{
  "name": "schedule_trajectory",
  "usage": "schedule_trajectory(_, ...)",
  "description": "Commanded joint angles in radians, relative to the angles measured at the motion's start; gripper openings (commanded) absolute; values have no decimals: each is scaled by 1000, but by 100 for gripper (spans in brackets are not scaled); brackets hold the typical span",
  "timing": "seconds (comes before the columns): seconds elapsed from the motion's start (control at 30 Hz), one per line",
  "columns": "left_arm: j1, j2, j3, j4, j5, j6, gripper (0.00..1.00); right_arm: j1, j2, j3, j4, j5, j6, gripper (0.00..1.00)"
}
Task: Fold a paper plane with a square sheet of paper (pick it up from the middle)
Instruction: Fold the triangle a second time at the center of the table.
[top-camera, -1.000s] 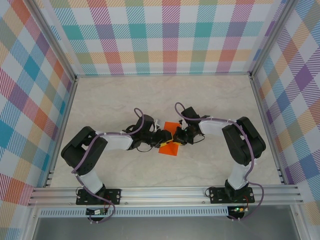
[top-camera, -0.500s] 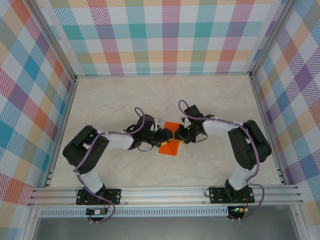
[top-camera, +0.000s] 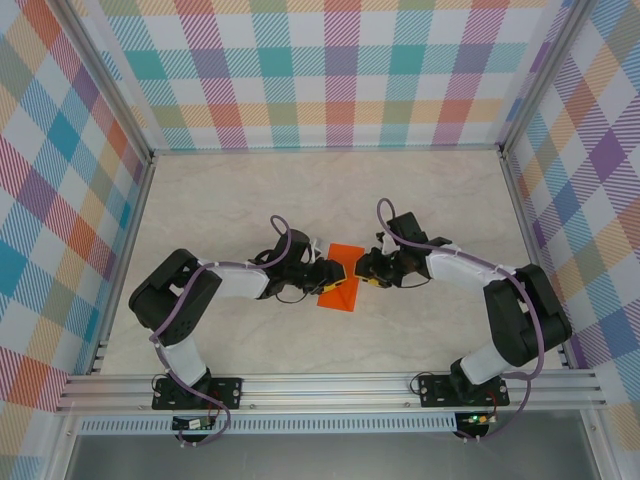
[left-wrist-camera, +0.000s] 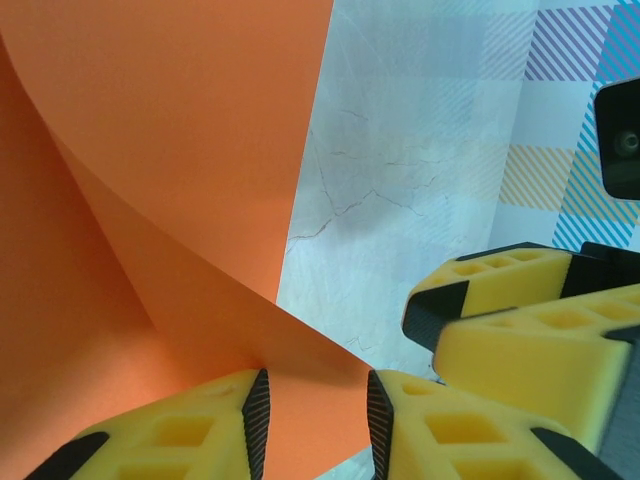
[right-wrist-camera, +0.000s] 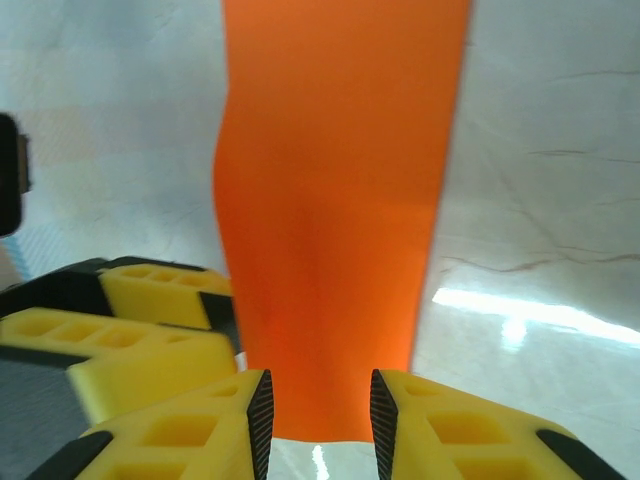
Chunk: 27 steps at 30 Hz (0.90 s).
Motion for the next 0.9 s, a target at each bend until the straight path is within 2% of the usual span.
schedule_trajectory(0.0,-7,12,18,8,-5,3,32,-3,11,-14,86,-108,-14,33)
schedule_trajectory(0.47,-6,17,24,-1,-3,4,29,-1,62,-3,59,-134,-66,28)
schedule_trajectory(0.87,-7,18,34,-4,-8,3,27,1,101,20,37,-141,-101,15)
